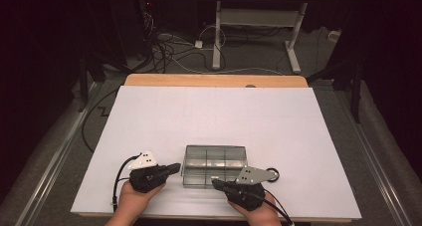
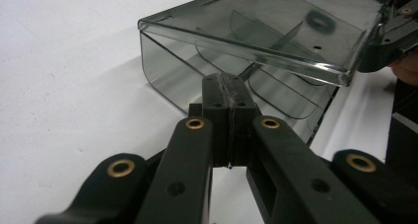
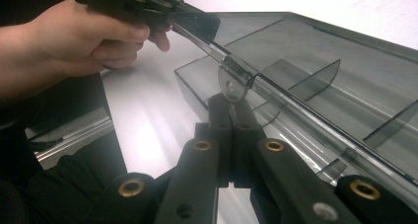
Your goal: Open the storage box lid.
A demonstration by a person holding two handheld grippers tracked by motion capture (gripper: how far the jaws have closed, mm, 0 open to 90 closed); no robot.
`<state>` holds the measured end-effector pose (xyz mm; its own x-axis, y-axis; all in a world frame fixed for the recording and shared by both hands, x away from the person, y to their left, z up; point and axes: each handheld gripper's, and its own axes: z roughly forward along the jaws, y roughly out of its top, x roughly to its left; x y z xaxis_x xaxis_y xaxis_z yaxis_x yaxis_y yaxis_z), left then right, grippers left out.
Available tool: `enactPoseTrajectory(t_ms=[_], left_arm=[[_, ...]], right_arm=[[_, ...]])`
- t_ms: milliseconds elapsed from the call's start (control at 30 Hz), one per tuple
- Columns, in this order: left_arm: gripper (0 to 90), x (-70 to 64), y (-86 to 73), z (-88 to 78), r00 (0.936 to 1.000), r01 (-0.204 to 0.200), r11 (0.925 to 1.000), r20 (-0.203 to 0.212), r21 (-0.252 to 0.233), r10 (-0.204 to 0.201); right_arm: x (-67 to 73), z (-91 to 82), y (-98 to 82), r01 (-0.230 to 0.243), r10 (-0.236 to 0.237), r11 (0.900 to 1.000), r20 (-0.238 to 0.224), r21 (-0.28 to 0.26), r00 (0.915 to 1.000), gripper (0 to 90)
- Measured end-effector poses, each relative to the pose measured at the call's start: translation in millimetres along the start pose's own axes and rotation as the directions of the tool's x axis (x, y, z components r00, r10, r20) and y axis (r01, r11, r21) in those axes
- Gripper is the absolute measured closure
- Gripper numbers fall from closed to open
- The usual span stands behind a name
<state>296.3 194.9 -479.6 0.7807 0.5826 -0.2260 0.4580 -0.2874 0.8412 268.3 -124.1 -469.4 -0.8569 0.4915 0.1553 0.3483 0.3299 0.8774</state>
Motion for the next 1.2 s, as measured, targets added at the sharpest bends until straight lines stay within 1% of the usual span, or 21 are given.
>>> enactPoseTrajectory(t_ms=[267, 367, 433, 500, 633, 700, 1033, 1200], left_arm=[[87.7, -5.5, 2.2, -1.8, 0.9998, -0.010, 0.9998, 0.018, -0.016, 0.011], [87.7, -8.1, 3.1, -1.6, 0.9995, -0.020, 0.9996, 0.024, -0.020, 0.021], [87.7, -9.8, 3.5, -1.2, 0.9994, -0.029, 0.9992, 0.017, -0.027, 0.029], [87.8, -10.6, 4.1, -0.7, 0.9994, -0.027, 0.9991, 0.022, -0.033, 0.027], [87.8, -13.2, 5.0, 1.3, 0.9989, -0.034, 0.9990, 0.032, -0.030, 0.035], [87.7, -13.9, 5.2, 2.0, 0.9987, -0.031, 0.9990, 0.040, -0.034, 0.032], [87.7, -16.3, 6.1, 5.7, 0.9983, -0.036, 0.9987, 0.044, -0.035, 0.038], [87.7, -17.2, 6.9, 5.0, 0.9983, -0.038, 0.9983, 0.043, -0.044, 0.040]], right_arm=[[-0.1, -1.4, 4.9, 0.008, -0.008, 1.000, 0.003, -0.016, 1.0000, 90.0], [-0.2, -1.9, 6.2, 0.009, -0.009, 1.000, 0.004, -0.021, 1.0000, 90.0], [-0.4, -2.3, 7.2, 0.011, -0.011, 1.000, 0.003, -0.025, 0.9999, 90.0], [-0.6, -2.6, 7.8, 0.013, -0.013, 1.000, 0.004, -0.028, 0.9999, 90.0], [-0.5, -3.3, 9.2, 0.014, -0.014, 0.999, 0.005, -0.035, 0.9999, 90.0], [-0.5, -3.6, 10.0, 0.016, -0.016, 0.999, 0.005, -0.040, 0.9999, 90.0], [0.4, -4.3, 10.6, 0.022, -0.022, 0.999, 0.006, -0.043, 0.9997, 90.0], [1.5, -3.8, 9.8, 0.025, -0.025, 0.999, 0.009, -0.037, 0.9997, 90.0]])
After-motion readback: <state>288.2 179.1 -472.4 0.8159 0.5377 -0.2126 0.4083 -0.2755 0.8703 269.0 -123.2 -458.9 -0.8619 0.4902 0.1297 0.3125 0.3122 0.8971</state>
